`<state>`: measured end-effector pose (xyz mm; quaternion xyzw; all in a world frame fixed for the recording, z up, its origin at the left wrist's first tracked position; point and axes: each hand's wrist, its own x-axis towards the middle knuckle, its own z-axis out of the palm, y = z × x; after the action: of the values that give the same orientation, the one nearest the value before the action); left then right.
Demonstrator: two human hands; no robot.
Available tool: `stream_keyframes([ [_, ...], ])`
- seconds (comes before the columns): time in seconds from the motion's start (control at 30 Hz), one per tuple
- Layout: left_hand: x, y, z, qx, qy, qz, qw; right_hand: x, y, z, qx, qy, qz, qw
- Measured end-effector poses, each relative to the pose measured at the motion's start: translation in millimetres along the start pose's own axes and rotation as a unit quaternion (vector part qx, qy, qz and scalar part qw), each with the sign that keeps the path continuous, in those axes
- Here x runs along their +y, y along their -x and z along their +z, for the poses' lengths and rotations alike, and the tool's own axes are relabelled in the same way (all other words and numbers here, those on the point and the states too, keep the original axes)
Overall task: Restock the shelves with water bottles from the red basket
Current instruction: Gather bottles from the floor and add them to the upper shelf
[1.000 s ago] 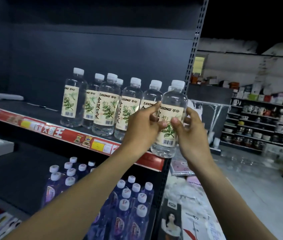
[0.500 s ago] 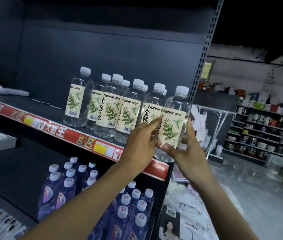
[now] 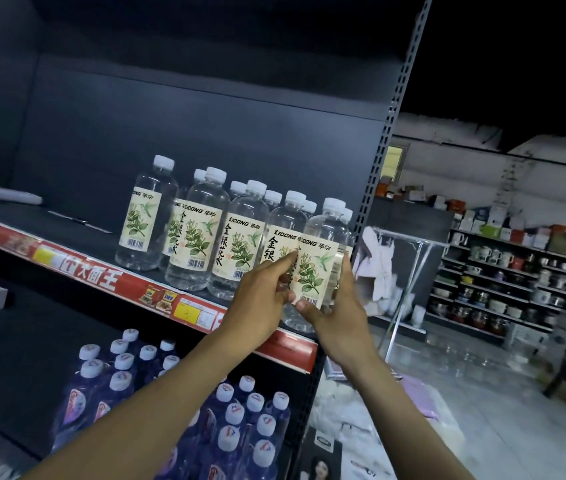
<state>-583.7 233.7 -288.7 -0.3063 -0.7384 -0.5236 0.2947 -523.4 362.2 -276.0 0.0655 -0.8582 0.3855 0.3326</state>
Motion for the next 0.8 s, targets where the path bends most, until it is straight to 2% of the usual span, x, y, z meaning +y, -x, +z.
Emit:
stream_keyframes([
  [0.13, 7.4, 8.0, -10.2, -0.019, -0.046, 0.008, 0.999, -8.2, 14.6, 0.2, 0.006, 0.012, 0.011, 1.0],
  [0.23, 9.0, 23.6, -28.3, -0.015, -0.17, 0.04, 0.984, -22.2, 37.9, 11.8, 0.088, 0.152, -0.028, 0.984],
  [0.3, 6.6, 34.8, -46.1, -0.003, -0.29, 0.065, 0.955, -37.8, 51.5, 27.6, 0.098, 0.224, -0.092, 0.965],
  [0.43, -18.2, 69.6, -98.4, -0.005, -0.457, 0.051, 0.888, -58.2, 72.2, 83.5, 0.033, 0.264, -0.192, 0.945],
  [0.57, -76.9, 130.8, -170.1, -0.015, -0.557, -0.044, 0.829, -64.9, 97.4, 168.4, -0.083, 0.237, -0.193, 0.948],
  [0.7, -139.7, 220.0, -246.3, -0.051, -0.595, -0.211, 0.774, -62.6, 139.7, 272.6, -0.219, 0.164, -0.202, 0.94],
  [0.8, -183.9, 294.1, -295.4, -0.054, -0.573, -0.346, 0.741, -58.8, 178.5, 350.4, -0.328, 0.113, -0.188, 0.919],
])
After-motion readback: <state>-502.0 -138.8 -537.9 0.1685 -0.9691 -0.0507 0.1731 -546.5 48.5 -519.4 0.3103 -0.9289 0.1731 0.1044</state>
